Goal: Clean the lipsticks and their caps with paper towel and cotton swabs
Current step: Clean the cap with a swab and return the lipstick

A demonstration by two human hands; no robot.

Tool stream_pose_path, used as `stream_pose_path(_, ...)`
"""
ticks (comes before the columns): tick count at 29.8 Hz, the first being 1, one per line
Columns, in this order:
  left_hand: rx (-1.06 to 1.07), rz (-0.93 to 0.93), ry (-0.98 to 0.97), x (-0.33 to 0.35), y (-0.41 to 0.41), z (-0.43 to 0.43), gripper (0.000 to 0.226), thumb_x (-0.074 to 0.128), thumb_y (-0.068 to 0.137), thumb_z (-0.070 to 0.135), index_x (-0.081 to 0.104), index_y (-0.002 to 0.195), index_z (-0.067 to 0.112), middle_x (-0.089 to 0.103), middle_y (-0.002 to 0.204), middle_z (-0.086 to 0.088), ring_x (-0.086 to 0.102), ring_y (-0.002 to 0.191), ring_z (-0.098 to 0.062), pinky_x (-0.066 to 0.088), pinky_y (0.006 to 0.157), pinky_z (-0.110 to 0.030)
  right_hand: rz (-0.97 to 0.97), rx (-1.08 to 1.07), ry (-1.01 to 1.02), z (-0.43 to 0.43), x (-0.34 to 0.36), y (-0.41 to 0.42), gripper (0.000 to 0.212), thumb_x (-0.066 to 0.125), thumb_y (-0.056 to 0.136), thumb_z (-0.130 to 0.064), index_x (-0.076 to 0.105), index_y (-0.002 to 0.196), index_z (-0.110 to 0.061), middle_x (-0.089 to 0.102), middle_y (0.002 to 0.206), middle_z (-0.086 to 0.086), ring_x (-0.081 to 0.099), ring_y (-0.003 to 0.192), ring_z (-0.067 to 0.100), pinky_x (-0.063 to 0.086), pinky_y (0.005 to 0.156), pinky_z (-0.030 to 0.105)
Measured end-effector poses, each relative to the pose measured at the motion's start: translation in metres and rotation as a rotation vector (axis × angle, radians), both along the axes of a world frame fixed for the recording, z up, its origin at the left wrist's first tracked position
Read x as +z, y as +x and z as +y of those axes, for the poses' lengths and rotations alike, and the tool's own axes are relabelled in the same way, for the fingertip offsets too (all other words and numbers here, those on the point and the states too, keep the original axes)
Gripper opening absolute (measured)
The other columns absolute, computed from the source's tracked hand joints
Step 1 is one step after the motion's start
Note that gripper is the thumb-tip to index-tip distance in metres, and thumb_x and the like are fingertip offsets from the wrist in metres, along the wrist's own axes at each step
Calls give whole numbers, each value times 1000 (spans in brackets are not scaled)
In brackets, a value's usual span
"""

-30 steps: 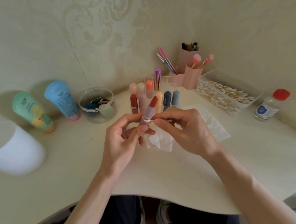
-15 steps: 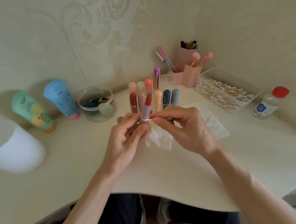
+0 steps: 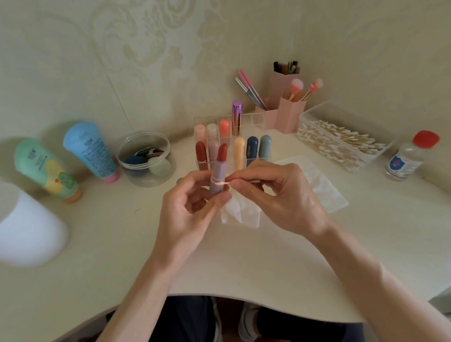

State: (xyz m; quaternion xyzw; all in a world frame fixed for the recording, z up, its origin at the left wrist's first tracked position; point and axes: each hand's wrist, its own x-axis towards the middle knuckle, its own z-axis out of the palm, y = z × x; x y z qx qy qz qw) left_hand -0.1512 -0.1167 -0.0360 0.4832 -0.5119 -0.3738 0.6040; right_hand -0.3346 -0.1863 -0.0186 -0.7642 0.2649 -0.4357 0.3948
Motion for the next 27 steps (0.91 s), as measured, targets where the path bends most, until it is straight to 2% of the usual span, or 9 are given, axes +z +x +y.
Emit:
stream_pose_path(2, 7, -17, -11, 1, 0, 1, 25, 75, 90, 12, 71, 115, 8, 76, 104, -11, 75, 91, -24, 58, 80, -30, -7, 11, 4, 0, 0, 0, 16, 73, 97, -10, 81, 111, -14, 71, 82, 16, 51, 69, 30, 44, 65, 43)
stream_pose_path(5, -61, -63, -23, -1, 1, 3, 21, 63, 100, 13, 69, 120, 9, 72, 105, -9, 68, 94, -38, 56, 86, -46, -14, 14, 8, 0, 0, 0, 18, 72, 97, -12, 80, 112, -13, 70, 81, 12, 50, 68, 27, 43, 64, 43)
stream_pose_path(9, -46, -130, -61, 2, 1, 3, 22, 61, 100, 13, 70, 121, 11, 72, 96, 1, 66, 85, -14, 54, 82, -32, -4, 4, 3, -1, 0, -1, 15, 72, 97, -11, 81, 109, -12, 71, 81, 7, 51, 69, 27, 43, 63, 40)
stream_pose_path(12, -11, 42, -58, 4, -1, 3, 23, 68, 94, 9, 65, 116, 7, 76, 97, -6, 69, 77, -16, 57, 75, -25, -2, 0, -1, -1, 1, -1, 15, 72, 97, -12, 81, 109, -17, 71, 80, 5, 52, 69, 26, 44, 64, 41)
stream_pose_path(15, -17, 13, -59, 2, 0, 3, 16, 67, 97, 10, 66, 112, 8, 75, 96, -12, 69, 79, -17, 56, 79, -25, -7, -2, -14, -1, 1, -1, 16, 73, 97, -13, 80, 108, -20, 70, 79, 7, 51, 68, 28, 43, 64, 45)
stream_pose_path(17, -32, 25, -30, 1, 0, 3, 27, 78, 92, 17, 66, 116, 14, 75, 104, -8, 71, 88, -19, 56, 80, -25, -3, -6, -5, -2, 0, -1, 15, 73, 97, -13, 81, 108, -19, 71, 80, 9, 51, 68, 29, 43, 64, 47)
stream_pose_path(20, 18, -12, 1, -1, 0, 1, 44, 89, 80, 22, 66, 116, 13, 76, 103, -5, 71, 90, -30, 57, 79, -40, 7, 4, 10, 0, -2, 0, 16, 73, 96, -15, 82, 109, -14, 73, 83, 11, 53, 69, 32, 45, 65, 47)
stream_pose_path(22, 40, -27, -9, -3, 1, 0, 36, 86, 83, 18, 68, 114, 12, 77, 103, -5, 73, 93, -31, 59, 84, -44, 10, 16, 11, 0, -2, 1, 17, 72, 97, -16, 81, 111, -12, 74, 86, 14, 55, 70, 34, 45, 66, 48)
stream_pose_path(27, -36, -79, -51, -3, 3, 1, 22, 69, 98, 15, 68, 120, 13, 74, 108, -8, 72, 97, -29, 57, 85, -29, 8, 9, 17, -1, -3, -1, 17, 73, 97, -12, 81, 112, -11, 74, 86, 14, 53, 70, 34, 44, 66, 48)
